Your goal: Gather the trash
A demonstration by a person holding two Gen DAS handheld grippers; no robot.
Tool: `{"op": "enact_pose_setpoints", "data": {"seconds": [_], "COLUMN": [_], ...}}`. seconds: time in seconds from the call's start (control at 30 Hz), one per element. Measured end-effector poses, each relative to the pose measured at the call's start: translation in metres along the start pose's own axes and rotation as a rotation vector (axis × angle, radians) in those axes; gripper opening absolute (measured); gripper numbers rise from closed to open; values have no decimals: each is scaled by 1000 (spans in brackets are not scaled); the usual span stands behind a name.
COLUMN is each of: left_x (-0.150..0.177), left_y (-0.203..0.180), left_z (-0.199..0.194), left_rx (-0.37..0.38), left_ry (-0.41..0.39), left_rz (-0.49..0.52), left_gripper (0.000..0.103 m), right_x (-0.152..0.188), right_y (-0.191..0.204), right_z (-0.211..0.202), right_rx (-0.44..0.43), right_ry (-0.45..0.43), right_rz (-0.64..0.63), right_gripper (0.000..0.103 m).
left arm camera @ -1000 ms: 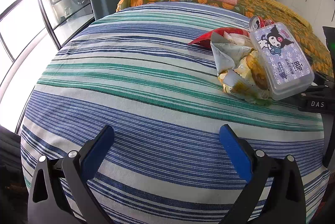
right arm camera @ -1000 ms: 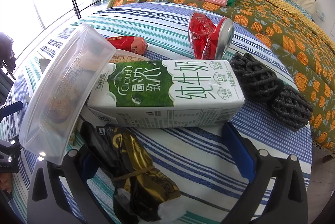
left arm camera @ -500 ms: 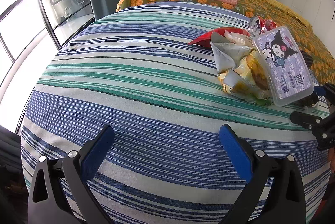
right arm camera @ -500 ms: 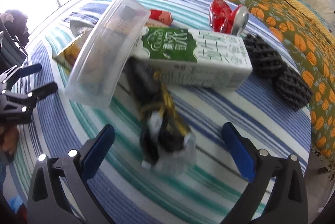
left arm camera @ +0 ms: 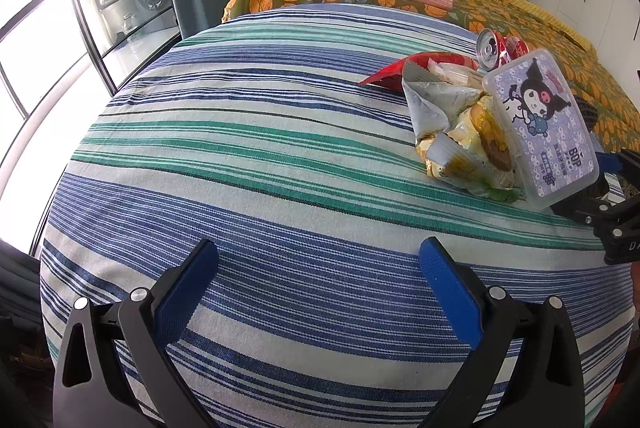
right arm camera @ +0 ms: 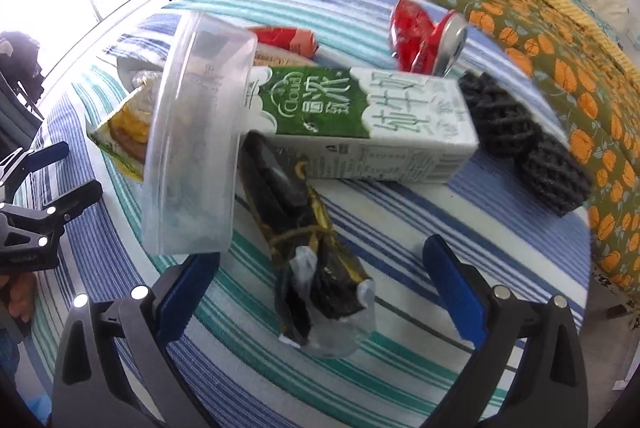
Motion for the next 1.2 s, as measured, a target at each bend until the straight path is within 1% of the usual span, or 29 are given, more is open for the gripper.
{"op": "enact_pose_setpoints", "data": {"seconds": [0.03,0.07,0.1,0.13,0.2,0.23,0.27,0.33,0.4,0.43,0.5,0.53,0.57,0.63,0.67,0.7,0.73,0.77,0.83,0.87,0.9,0.93,1.03,1.1,1.2], "left_x": [0,0,0,0,0,0,0,-1,-1,-1,-1,0,0,3,6,8,10,12,13,14,14,14,11,7,2], "left_y": [0,0,0,0,0,0,1,-1,-1,-1,-1,-1,-1,-6,-10,-16,-24,-38,-65,-84,-102,-120,-151,-164,-171], "left_z": [0,0,0,0,0,0,0,1,1,1,1,1,-1,-8,-12,-17,-22,-28,-38,-42,-44,-45,-38,-33,-32], "left_rx": [0,0,0,0,0,0,1,2,3,3,7,14,41,113,168,229,294,376,440,453,448,423,342,300,286], "left_ry": [0,0,0,0,0,0,-1,-1,-1,-1,-2,-4,-11,-25,-30,-36,-41,-47,-49,-48,-50,-49,-48,-53,-52], "left_rz": [0,0,0,0,0,0,-1,-1,-1,-1,-2,-4,-5,3,-1,-12,-19,-12,48,112,185,265,412,469,492], "left_gripper": [99,99,99,99,99,99,99,99,99,99,99,99,99,99,99,99,99,99,99,99,99,99,99,99,98], "right_x": [-1,-2,-2,-1,2,4,9,24,43,53,68,73,79,89,95,99,104,109,116,118,121,122,126,125,119], "right_y": [2,6,9,14,21,24,29,43,58,59,52,45,36,21,10,2,-3,-10,-22,-26,-32,-33,-34,-29,-25], "right_z": [-9,-13,-17,-17,-15,-16,-20,-31,-46,-54,-61,-62,-61,-60,-59,-59,-59,-60,-64,-66,-68,-73,-82,-84,-83], "right_rx": [2,-2,-8,-17,-25,-28,-52,-196,-321,-378,-457,-478,-470,-411,-375,-357,-348,-328,-276,-255,-226,-201,-169,-149,-123], "right_ry": [-40,-55,-63,-57,-26,-20,-17,0,-1,-6,-15,-20,-25,-31,-33,-35,-40,-45,-61,-63,-69,-81,-98,-86,-76], "right_rz": [-21,-39,-59,-71,-74,-72,-58,16,70,119,229,284,321,340,363,381,391,399,397,392,383,366,298,250,216], "right_gripper": [93,78,58,52,35,35,34,34,34,34,34,34,35,39,48,56,61,67,71,73,73,73,75,75,75]}}
Point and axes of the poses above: each gripper's, at about its wrist camera, not at the fingertips, and z roughly the way its jaws point, y to its left, x to its underside, the point moved 9 cm from there along z, roughly the way its jaws point, and after that the axes turned 7 degrees about y, right-handed, at the moved point
